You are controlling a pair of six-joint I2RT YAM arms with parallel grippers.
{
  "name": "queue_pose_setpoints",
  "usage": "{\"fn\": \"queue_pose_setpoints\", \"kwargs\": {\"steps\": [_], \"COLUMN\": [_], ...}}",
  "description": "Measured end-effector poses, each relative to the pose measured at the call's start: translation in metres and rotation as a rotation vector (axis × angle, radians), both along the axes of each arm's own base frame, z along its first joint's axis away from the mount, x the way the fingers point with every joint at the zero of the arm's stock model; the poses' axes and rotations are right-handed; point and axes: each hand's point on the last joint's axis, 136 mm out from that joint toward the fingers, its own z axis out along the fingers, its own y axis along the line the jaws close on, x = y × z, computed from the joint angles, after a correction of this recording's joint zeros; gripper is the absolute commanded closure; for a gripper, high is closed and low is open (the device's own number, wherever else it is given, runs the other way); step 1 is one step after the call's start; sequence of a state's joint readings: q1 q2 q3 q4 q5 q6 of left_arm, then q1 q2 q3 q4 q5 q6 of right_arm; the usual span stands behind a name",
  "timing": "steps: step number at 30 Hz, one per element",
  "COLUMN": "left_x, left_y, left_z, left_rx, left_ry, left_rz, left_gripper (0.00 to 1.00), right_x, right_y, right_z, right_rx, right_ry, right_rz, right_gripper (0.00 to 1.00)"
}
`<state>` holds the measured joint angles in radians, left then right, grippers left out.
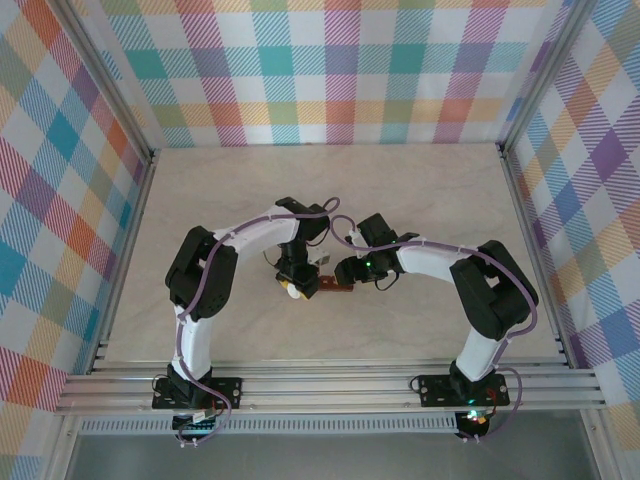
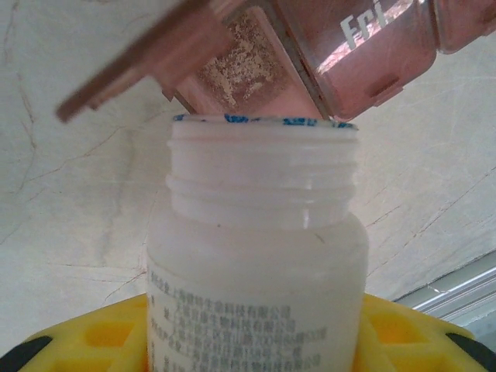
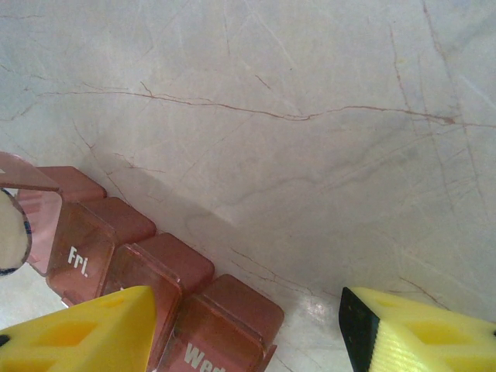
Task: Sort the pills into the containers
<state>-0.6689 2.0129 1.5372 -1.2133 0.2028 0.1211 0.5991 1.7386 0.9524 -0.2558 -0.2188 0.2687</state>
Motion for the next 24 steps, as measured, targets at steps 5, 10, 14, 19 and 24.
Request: {"fn": "queue_pose_setpoints", "kwargs": {"steps": [5, 10, 14, 19, 24], "left_x": [0.0006, 0.001, 0.0017, 0.0009, 0.0017], "left_y": [0.0001, -0.0003, -0.0009, 0.0001, -0.0004], "left_z": [-0.0003, -0.0014, -0.0036, -0.0024, -0.0015], "left_rx": [0.01, 0.011, 0.017, 0.027, 0.027], "left_ry": [0.008, 0.011, 0.018, 0.028, 0.026], "left_rz": [-0.001, -0.005, -0.006, -0.009, -0.009], "left_gripper": [1.0, 1.0, 1.0, 1.0, 1.0], "right_x": [0.0, 0.0, 0.0, 0.0, 0.0], "right_y": [0.0, 0.0, 0.0, 0.0, 0.0], "right_z": [0.0, 0.0, 0.0, 0.0, 0.0], "right_rx": [0.0, 0.0, 0.0, 0.0, 0.0], "right_ry": [0.0, 0.0, 0.0, 0.0, 0.0], "right_rz": [0.0, 0.0, 0.0, 0.0, 0.0], "right_gripper": [0.34, 0.34, 0.34, 0.34, 0.34]}}
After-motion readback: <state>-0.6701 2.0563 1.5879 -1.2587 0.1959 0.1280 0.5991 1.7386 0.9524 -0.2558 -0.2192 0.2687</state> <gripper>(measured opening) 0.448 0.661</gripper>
